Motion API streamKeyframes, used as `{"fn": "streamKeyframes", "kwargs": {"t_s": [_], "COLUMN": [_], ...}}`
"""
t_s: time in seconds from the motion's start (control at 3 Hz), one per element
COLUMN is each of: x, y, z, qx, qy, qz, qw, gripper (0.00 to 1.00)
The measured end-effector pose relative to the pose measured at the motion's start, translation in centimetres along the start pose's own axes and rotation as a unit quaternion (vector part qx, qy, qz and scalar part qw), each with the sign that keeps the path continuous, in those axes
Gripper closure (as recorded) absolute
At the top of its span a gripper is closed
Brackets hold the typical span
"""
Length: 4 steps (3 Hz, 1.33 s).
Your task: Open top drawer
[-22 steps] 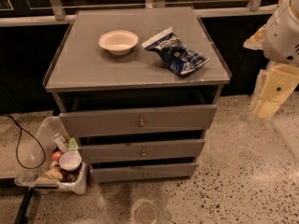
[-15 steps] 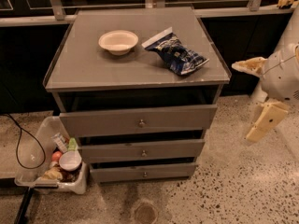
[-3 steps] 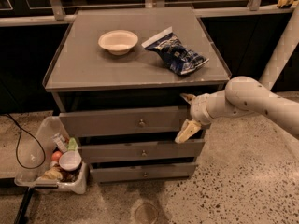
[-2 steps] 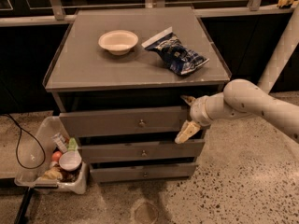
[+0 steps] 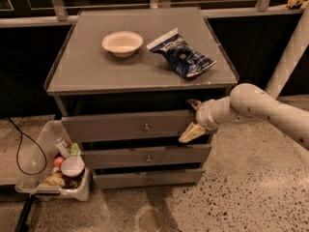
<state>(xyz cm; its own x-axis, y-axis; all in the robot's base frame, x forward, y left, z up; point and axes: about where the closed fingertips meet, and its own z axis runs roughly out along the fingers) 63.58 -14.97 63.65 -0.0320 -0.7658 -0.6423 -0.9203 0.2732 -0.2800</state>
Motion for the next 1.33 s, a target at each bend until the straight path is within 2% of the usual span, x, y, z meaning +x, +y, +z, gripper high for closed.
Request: {"fn": "streamKeyframes", "kwargs": {"t_s": [1.0, 1.33], "x": [-0.65, -0.96], "y": [-0.41, -0.55], "z": [-0.49, -0.83], "qx": [0.0, 0.0], "qy": [0.0, 0.0], "qz": [0.0, 0.0], "qw": [1.0, 1.0], "gripper": [0.89, 1.0]}}
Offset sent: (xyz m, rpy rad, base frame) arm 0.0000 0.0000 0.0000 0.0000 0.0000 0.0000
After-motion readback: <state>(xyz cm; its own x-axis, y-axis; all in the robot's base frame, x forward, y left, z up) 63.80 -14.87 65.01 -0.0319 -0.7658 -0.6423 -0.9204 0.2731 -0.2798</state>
